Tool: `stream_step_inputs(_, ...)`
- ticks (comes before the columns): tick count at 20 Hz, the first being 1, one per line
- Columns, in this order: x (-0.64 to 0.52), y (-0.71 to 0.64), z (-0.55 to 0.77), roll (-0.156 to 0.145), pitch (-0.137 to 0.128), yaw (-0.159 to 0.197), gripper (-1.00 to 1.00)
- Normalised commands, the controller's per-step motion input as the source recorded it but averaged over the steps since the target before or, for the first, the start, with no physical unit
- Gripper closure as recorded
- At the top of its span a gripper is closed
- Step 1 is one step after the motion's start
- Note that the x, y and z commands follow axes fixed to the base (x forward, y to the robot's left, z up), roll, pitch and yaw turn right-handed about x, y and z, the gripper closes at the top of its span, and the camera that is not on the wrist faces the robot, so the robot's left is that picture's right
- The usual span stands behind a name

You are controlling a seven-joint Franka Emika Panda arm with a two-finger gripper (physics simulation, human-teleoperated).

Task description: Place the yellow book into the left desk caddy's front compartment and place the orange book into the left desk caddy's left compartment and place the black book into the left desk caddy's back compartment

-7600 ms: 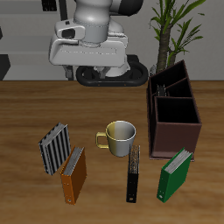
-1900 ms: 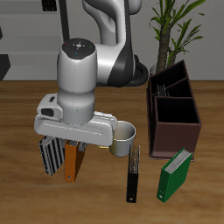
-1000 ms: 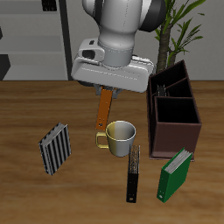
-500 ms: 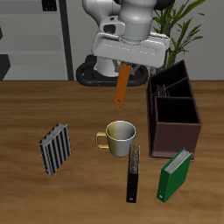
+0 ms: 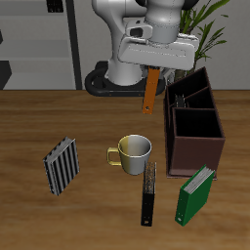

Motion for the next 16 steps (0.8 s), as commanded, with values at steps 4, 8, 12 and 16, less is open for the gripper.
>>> stream_step_inputs(4,-0.44,0.24,-0.24,0.031,0.008,0.012,1.0)
stream_step_inputs(8,-0.31,0.19,-0.13,-0.007,0.006,-0.015,1.0)
stream_step_inputs(12,-0.55,0.38,-0.05,-0.003,-0.06,0.063,1.0)
stream_step_inputs(16,-0.4,0.34,0.05,-0.012,-0.07,0.027,1.0)
